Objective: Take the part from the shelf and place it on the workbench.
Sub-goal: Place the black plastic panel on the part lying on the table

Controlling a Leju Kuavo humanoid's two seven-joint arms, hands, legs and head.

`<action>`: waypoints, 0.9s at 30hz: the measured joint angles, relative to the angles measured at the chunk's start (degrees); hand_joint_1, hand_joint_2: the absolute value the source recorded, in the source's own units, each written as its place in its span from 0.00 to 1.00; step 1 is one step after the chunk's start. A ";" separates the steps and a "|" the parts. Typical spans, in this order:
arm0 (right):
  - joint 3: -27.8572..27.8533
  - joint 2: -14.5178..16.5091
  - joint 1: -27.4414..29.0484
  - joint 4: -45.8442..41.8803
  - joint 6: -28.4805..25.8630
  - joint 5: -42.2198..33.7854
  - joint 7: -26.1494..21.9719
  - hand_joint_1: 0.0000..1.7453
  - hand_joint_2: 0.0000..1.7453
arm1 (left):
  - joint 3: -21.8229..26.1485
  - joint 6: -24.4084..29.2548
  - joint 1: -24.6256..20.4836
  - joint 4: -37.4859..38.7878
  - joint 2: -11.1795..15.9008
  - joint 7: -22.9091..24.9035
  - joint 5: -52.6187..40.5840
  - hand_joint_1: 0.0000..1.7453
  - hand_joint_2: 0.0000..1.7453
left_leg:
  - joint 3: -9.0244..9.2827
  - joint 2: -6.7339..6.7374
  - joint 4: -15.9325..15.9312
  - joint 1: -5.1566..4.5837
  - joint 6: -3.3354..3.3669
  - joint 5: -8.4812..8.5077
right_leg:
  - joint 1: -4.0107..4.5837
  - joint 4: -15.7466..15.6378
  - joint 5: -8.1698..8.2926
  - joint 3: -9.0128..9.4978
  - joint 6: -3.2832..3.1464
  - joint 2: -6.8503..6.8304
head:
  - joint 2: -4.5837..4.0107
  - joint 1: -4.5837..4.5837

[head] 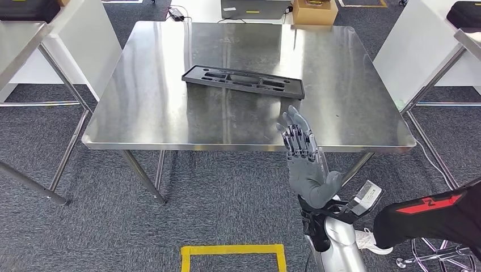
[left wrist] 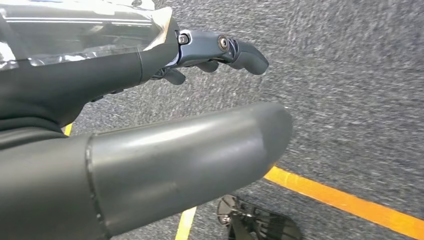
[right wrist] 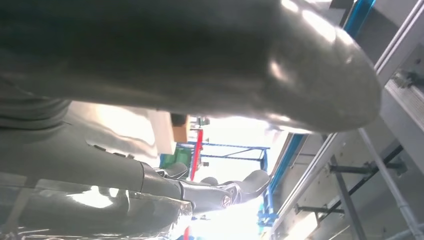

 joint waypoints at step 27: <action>-0.46 0.30 0.61 -0.17 -0.73 0.58 -0.26 0.00 0.00 | 0.47 -0.41 -0.03 -0.06 0.20 -0.69 -0.21 0.00 0.00 | 3.59 0.05 -0.98 -0.07 -0.20 -1.82 | 0.47 -11.79 6.30 3.62 0.19 0.13 | 0.00 -0.05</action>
